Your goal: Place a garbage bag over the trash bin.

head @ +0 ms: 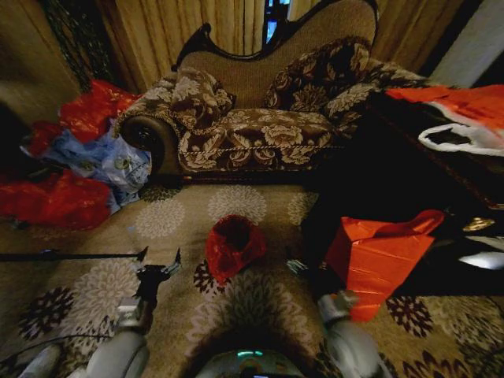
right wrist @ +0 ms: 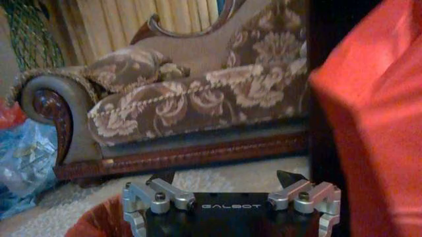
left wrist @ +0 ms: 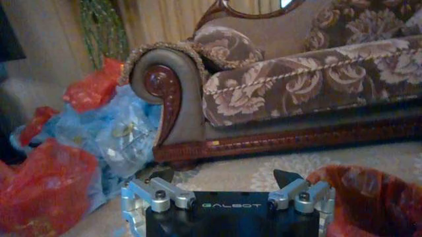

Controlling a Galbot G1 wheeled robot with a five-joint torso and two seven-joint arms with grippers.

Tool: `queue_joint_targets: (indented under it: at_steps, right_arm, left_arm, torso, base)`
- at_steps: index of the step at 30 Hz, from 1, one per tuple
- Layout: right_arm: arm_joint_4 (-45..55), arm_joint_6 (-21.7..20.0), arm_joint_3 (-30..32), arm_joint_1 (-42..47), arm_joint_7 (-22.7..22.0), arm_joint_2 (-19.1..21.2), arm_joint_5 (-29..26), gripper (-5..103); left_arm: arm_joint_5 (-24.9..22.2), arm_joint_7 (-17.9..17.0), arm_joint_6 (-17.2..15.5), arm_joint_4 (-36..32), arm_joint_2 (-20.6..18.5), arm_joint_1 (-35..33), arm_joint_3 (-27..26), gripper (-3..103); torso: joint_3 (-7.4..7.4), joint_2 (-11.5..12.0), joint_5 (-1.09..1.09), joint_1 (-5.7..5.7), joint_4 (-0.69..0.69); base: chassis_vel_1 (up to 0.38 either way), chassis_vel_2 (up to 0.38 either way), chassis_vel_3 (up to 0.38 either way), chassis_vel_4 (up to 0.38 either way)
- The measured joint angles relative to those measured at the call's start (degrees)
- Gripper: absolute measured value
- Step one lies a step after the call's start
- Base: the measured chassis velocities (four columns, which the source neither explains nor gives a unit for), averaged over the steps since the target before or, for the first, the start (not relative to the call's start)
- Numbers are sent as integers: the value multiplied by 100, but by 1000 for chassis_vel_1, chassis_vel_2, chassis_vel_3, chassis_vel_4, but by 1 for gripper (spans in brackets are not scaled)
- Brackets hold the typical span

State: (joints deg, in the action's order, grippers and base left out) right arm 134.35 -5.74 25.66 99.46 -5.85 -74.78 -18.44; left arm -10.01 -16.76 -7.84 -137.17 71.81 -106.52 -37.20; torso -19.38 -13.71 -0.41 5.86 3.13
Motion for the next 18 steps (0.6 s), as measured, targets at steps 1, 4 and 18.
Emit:
queue_joint_targets:
  at_steps: [1, 4, 18]
  right_arm:
    - [0, 0, 0, 0, 0, 0, 0, 100]
    - [345, 86, 196, 418, 199, -123, 165, 100]
    - [541, 233, 467, 611, 244, -254, 155, 100]
  left_arm:
    - [0, 0, 0, 0, 0, 0, 0, 100]
    - [62, -24, -123, -291, 104, -103, 147, 100]
    - [122, -66, -288, -659, 94, -321, 256, 100]
  torso:
    - [0, 0, 0, 0, 0]
    - [0, 0, 0, 0, 0]
    - [-1, 0, 0, 1, -2]
  base:
    - [0, 0, 0, 0]
    - [0, 0, 0, 0]
    - [0, 0, 0, 0]
